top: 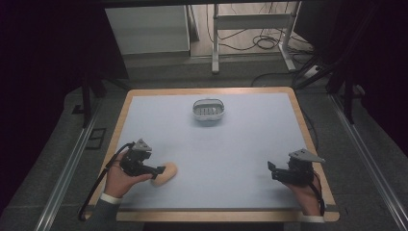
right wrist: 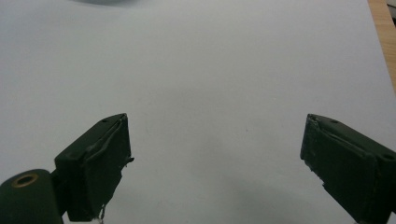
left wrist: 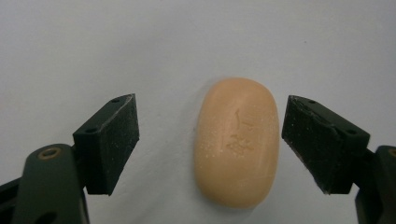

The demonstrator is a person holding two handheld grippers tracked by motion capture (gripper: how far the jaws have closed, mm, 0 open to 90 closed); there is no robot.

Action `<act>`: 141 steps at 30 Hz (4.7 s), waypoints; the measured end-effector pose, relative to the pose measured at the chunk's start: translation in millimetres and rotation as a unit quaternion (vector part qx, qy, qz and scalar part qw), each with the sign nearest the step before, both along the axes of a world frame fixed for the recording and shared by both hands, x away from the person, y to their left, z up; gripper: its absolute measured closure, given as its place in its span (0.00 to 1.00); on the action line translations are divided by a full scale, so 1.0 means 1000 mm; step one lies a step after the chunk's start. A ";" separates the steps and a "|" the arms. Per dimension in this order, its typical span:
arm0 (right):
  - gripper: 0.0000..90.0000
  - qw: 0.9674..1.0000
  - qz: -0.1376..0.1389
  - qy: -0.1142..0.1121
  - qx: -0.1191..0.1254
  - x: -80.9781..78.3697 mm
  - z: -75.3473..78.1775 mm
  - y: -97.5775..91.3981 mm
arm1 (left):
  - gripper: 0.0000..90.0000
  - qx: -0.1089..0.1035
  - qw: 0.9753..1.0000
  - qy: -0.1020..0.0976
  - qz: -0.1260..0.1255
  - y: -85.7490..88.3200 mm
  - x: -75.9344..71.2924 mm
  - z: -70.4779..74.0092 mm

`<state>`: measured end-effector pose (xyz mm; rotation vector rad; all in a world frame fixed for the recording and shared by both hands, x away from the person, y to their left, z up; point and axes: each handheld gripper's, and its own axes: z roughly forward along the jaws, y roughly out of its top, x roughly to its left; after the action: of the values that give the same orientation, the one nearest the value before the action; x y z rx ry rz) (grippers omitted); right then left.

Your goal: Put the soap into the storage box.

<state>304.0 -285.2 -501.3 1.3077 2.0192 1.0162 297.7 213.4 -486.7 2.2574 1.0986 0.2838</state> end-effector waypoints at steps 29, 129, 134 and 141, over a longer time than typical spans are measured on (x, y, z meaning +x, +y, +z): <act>0.10 1.000 -0.005 0.009 -0.004 0.002 -0.004 0.001 | 0.26 0.044 0.996 0.064 -0.035 -0.025 0.010 -0.035; 0.10 1.000 -0.019 0.012 -0.011 0.004 -0.008 -0.001 | 0.37 0.011 0.999 0.010 -0.029 -0.027 0.062 0.019; 0.10 1.000 -0.018 0.012 -0.012 0.003 -0.007 -0.001 | 0.37 0.013 0.999 0.006 -0.030 -0.028 0.066 0.022; 0.10 1.000 -0.017 0.013 -0.012 0.004 -0.008 0.000 | 0.37 0.012 0.999 0.004 -0.031 -0.030 0.071 0.026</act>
<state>307.8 -285.5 -509.4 1.3438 2.0151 0.9615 368.6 183.1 -460.6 2.3098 1.0323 0.2642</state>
